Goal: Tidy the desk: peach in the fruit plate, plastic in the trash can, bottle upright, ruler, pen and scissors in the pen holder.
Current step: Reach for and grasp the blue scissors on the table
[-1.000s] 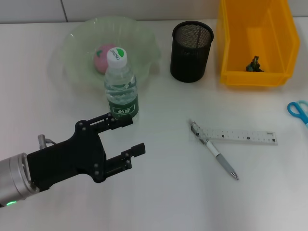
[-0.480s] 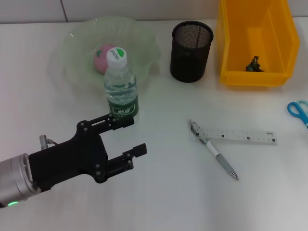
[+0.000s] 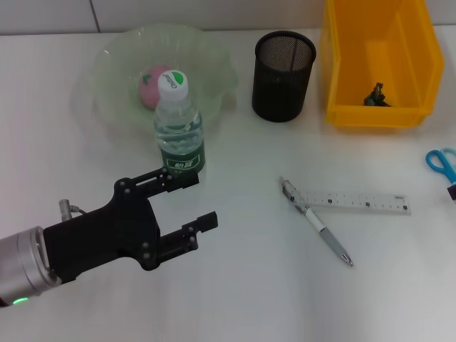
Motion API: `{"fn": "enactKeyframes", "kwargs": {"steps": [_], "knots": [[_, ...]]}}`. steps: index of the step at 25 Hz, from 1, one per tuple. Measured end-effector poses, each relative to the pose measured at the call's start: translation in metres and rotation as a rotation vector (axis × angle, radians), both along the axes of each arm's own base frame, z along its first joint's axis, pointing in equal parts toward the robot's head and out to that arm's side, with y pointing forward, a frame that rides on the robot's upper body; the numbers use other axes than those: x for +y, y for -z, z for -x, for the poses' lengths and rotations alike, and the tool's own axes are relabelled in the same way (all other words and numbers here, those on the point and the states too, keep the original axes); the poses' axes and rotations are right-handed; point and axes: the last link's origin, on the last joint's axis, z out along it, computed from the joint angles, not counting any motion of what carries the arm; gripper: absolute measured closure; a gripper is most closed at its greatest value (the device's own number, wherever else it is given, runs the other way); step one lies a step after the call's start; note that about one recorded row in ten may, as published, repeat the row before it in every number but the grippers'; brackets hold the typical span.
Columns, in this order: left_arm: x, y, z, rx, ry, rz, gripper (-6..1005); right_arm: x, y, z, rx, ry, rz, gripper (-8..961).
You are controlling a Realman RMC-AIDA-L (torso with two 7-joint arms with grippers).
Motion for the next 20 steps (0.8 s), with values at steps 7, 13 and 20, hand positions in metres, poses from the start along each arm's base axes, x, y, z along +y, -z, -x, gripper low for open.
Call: {"fn": "enactKeyframes", "kwargs": {"steps": [7, 13, 20], "knots": [[0.0001, 0.0005, 0.0001, 0.001, -0.002, -0.001, 351, 0.0018, 0.0013, -0.0017, -0.025, 0.007, 0.017, 559], [0.0004, 0.0005, -0.0001, 0.002, 0.000, -0.002, 351, 0.0020, 0.0025, -0.0031, -0.026, 0.010, 0.018, 560], [0.0008, 0.0005, -0.0006, 0.002, 0.002, -0.003, 351, 0.0022, 0.0042, -0.0044, -0.025, 0.016, 0.020, 560]]}}
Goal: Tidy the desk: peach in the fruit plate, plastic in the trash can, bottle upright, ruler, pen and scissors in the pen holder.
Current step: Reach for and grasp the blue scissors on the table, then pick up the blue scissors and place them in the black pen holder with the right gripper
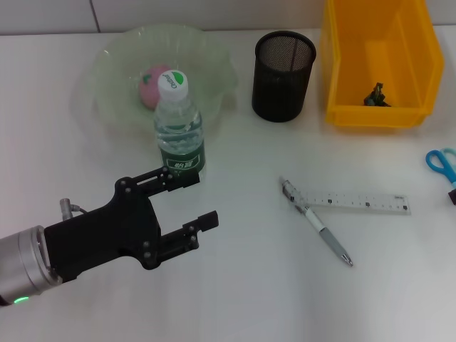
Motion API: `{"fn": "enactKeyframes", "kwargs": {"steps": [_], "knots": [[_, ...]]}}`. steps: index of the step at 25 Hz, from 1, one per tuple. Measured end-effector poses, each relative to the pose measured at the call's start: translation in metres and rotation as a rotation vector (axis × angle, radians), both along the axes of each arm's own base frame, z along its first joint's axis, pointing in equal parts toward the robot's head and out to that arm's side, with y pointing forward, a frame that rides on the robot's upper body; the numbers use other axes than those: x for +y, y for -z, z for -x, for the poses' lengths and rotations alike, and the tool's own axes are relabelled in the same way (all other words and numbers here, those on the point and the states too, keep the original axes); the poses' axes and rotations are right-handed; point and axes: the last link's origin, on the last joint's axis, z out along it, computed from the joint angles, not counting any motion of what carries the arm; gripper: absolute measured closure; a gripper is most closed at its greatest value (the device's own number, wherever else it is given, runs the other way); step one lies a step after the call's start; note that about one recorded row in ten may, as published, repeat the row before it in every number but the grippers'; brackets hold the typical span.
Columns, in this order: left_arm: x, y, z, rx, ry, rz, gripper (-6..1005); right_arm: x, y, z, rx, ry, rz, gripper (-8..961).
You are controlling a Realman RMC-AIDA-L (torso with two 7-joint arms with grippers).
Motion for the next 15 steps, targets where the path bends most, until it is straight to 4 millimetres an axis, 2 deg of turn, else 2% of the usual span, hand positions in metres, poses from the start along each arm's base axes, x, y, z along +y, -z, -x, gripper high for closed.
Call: {"fn": "enactKeyframes", "kwargs": {"steps": [15], "knots": [[-0.0018, 0.0000, 0.0006, -0.004, -0.003, 0.002, 350, -0.0015, -0.0048, -0.0011, -0.002, -0.001, -0.019, 751]]}}
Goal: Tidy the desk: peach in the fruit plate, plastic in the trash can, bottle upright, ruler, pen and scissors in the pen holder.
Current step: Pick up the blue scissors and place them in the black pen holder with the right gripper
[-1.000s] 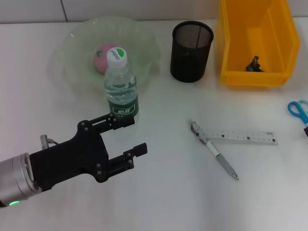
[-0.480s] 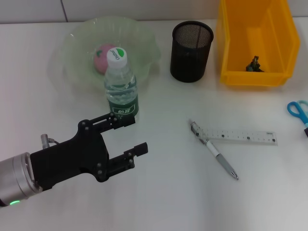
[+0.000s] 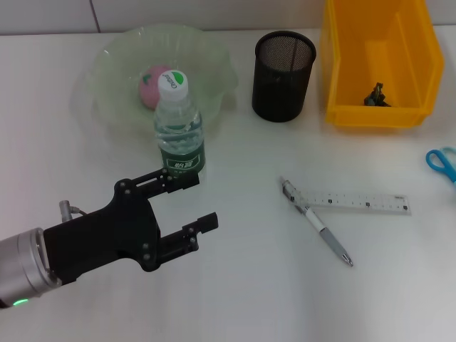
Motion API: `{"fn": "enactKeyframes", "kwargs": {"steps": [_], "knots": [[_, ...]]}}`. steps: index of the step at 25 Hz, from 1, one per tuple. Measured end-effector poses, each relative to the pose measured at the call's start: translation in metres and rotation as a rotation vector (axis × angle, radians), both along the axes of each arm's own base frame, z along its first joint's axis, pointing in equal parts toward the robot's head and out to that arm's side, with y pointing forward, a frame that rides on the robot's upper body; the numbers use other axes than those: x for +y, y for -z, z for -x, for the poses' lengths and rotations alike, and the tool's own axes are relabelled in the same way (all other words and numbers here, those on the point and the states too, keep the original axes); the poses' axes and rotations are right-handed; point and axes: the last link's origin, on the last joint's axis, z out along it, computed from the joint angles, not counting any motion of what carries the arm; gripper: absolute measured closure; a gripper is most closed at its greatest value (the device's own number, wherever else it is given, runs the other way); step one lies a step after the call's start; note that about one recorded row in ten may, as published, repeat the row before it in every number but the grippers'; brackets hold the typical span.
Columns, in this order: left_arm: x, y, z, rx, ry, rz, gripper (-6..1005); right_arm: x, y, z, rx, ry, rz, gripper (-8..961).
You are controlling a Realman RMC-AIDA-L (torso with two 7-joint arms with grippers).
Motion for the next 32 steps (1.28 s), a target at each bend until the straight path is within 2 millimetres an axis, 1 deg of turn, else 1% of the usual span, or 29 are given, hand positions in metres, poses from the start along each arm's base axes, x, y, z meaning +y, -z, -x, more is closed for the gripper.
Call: {"fn": "enactKeyframes", "kwargs": {"steps": [1, 5, 6, 7, 8, 9, 10, 11, 12, 13, 14, 15, 16, 17, 18, 19, 20, 21, 22, 24, 25, 26, 27, 28, 29, 30, 31, 32], "knots": [[0.000, 0.000, 0.000, 0.000, 0.000, 0.000, 350, -0.001, -0.001, 0.000, 0.001, -0.001, -0.006, 750], [-0.001, 0.000, 0.000, -0.004, -0.002, 0.001, 350, -0.004, -0.019, -0.002, 0.017, -0.007, -0.085, 749], [-0.001, 0.000, 0.000, -0.004, -0.002, 0.001, 350, -0.004, -0.019, -0.002, 0.017, -0.007, -0.085, 749], [-0.001, 0.000, 0.000, -0.004, -0.002, 0.001, 350, -0.005, -0.030, -0.003, 0.046, -0.010, -0.141, 749], [-0.001, 0.000, 0.000, -0.005, -0.002, 0.001, 350, -0.005, -0.030, -0.003, 0.046, -0.010, -0.141, 748], [-0.001, 0.000, 0.000, -0.005, -0.002, 0.001, 350, -0.005, -0.044, -0.004, 0.081, -0.020, -0.209, 748], [-0.001, -0.001, 0.000, -0.006, -0.002, 0.001, 350, -0.006, -0.051, -0.005, 0.105, -0.030, -0.252, 748], [-0.001, -0.001, 0.000, -0.007, -0.002, 0.002, 350, -0.006, -0.051, -0.005, 0.105, -0.030, -0.252, 747], [-0.001, -0.001, 0.000, -0.007, -0.002, 0.002, 350, -0.007, -0.068, -0.006, 0.168, -0.064, -0.347, 747], [-0.001, -0.001, 0.000, -0.007, -0.003, 0.002, 350, -0.007, -0.068, -0.006, 0.168, -0.064, -0.347, 747], [-0.001, -0.001, 0.000, -0.009, -0.004, 0.001, 350, -0.007, -0.081, -0.005, 0.270, -0.129, -0.448, 746], [-0.001, -0.001, 0.000, -0.009, -0.005, 0.000, 350, -0.007, -0.081, -0.005, 0.270, -0.129, -0.448, 746], [-0.001, -0.001, 0.001, -0.009, -0.007, 0.000, 350, -0.007, -0.086, -0.003, 0.328, -0.173, -0.496, 746], [-0.001, -0.001, 0.001, -0.009, -0.007, 0.000, 349, -0.005, -0.090, 0.001, 0.453, -0.271, -0.562, 745], [-0.001, -0.001, 0.001, -0.009, -0.007, 0.000, 349, -0.005, -0.090, 0.001, 0.453, -0.271, -0.562, 745], [-0.002, -0.001, 0.001, -0.010, -0.007, 0.000, 349, -0.003, -0.088, 0.006, 0.584, -0.376, -0.616, 745], [-0.002, -0.001, 0.001, -0.011, -0.010, 0.000, 349, -0.002, -0.086, 0.009, 0.651, -0.427, -0.646, 745], [-0.002, -0.001, 0.001, -0.012, -0.012, 0.000, 349, -0.002, -0.086, 0.009, 0.651, -0.427, -0.646, 744], [-0.002, -0.001, 0.001, -0.012, -0.012, 0.000, 349, 0.002, -0.078, 0.014, 0.776, -0.518, -0.698, 744], [-0.002, -0.001, 0.001, -0.012, -0.012, 0.000, 349, 0.009, -0.066, 0.019, 0.891, -0.600, -0.756, 743], [-0.002, -0.001, 0.001, -0.013, -0.013, 0.000, 349, 0.009, -0.066, 0.019, 0.891, -0.600, -0.756, 743], [-0.002, -0.001, 0.001, -0.014, -0.012, 0.001, 349, 0.014, -0.057, 0.023, 0.932, -0.642, -0.777, 743], [-0.001, 0.000, 0.000, -0.014, -0.011, 0.001, 349, 0.024, -0.034, 0.030, 0.988, -0.695, -0.795, 742], [-0.001, 0.000, 0.000, -0.014, -0.011, 0.001, 349, 0.024, -0.034, 0.030, 0.988, -0.695, -0.795, 742], [-0.001, 0.000, 0.000, -0.014, -0.013, -0.002, 349, 0.034, -0.006, 0.040, 1.021, -0.729, -0.801, 742], [0.000, 0.000, 0.000, -0.015, -0.015, -0.005, 349, 0.034, -0.006, 0.040, 1.021, -0.729, -0.801, 741], [0.000, 0.000, 0.000, -0.015, -0.015, -0.005, 349, 0.038, 0.008, 0.045, 1.024, -0.744, -0.800, 741], [0.000, -0.001, 0.000, -0.016, -0.018, -0.012, 349, 0.045, 0.034, 0.057, 1.019, -0.763, -0.790, 741]]}}
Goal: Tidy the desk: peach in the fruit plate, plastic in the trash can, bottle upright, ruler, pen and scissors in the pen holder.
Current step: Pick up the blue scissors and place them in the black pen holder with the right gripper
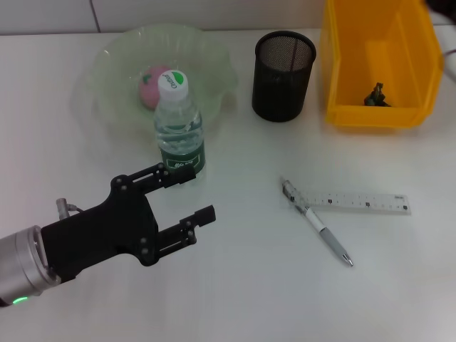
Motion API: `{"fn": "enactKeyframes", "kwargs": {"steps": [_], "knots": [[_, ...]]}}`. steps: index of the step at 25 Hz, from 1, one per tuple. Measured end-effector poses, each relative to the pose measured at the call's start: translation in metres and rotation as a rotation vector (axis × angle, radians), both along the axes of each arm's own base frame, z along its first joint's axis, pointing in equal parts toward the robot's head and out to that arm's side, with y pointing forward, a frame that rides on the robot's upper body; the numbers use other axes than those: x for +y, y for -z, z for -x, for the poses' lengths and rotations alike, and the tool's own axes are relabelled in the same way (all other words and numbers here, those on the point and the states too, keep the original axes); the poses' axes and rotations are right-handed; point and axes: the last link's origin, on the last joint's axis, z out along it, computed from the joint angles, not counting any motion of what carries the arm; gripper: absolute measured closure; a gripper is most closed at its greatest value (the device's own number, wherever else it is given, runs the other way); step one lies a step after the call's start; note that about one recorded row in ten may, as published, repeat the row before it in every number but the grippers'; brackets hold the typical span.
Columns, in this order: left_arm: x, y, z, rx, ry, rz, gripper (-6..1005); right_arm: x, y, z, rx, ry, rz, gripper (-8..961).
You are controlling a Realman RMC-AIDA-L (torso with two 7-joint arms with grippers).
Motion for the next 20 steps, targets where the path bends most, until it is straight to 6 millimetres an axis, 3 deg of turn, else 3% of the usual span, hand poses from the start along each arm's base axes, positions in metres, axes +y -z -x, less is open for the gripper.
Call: {"fn": "enactKeyframes", "kwargs": {"steps": [1, 5, 10, 20], "knots": [[0.000, 0.000, 0.000, 0.000, 0.000, 0.000, 349, 0.000, 0.000, 0.000, 0.000, 0.000, 0.000, 741], [0.001, -0.001, 0.000, -0.003, -0.003, -0.010, 349, 0.013, 0.047, 0.022, -0.097, 0.012, 0.027, 739], [0.001, -0.001, -0.001, -0.005, -0.001, -0.011, 348, 0.019, 0.067, 0.028, -0.191, 0.027, 0.034, 738], [-0.001, -0.001, 0.001, -0.005, -0.007, -0.013, 348, 0.020, 0.078, 0.031, -0.236, 0.032, 0.060, 713]]}}
